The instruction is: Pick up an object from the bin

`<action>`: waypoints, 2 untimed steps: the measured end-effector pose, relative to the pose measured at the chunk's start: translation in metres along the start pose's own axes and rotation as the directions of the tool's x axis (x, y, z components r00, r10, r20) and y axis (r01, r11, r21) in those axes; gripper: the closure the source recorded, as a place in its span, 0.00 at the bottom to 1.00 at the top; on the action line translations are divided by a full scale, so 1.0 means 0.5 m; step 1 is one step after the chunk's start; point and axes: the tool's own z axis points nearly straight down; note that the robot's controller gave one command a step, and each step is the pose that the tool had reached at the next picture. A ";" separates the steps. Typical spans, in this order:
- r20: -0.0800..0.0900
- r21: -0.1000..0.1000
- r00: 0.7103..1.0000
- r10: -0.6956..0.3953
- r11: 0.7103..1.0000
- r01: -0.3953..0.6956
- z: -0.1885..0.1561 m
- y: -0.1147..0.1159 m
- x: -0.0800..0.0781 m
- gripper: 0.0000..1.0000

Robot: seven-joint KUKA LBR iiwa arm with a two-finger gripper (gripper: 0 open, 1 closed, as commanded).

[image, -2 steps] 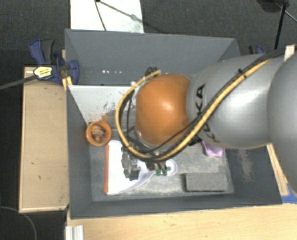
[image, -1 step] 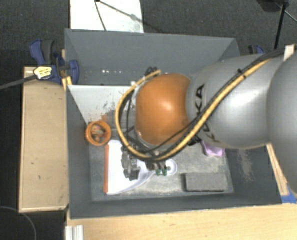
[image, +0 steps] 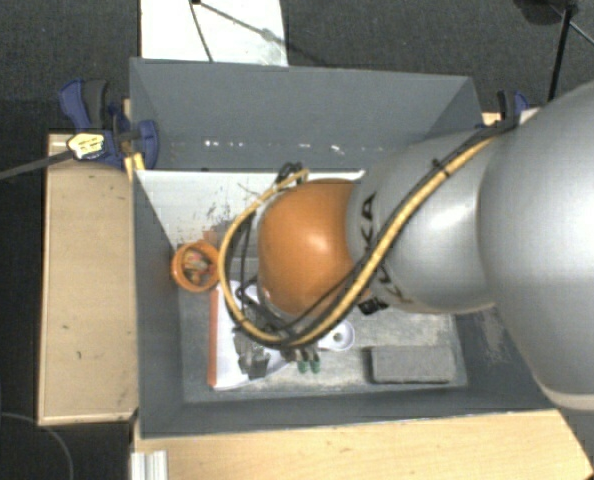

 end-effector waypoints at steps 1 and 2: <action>-0.003 0.001 1.000 0.006 1.000 -0.006 0.040 -0.092 -0.015 0.00; -0.003 0.001 1.000 0.008 1.000 -0.008 0.040 -0.092 -0.015 0.00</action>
Offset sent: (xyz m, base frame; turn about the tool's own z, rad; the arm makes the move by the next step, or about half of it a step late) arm 0.0000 0.0000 0.0000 0.0000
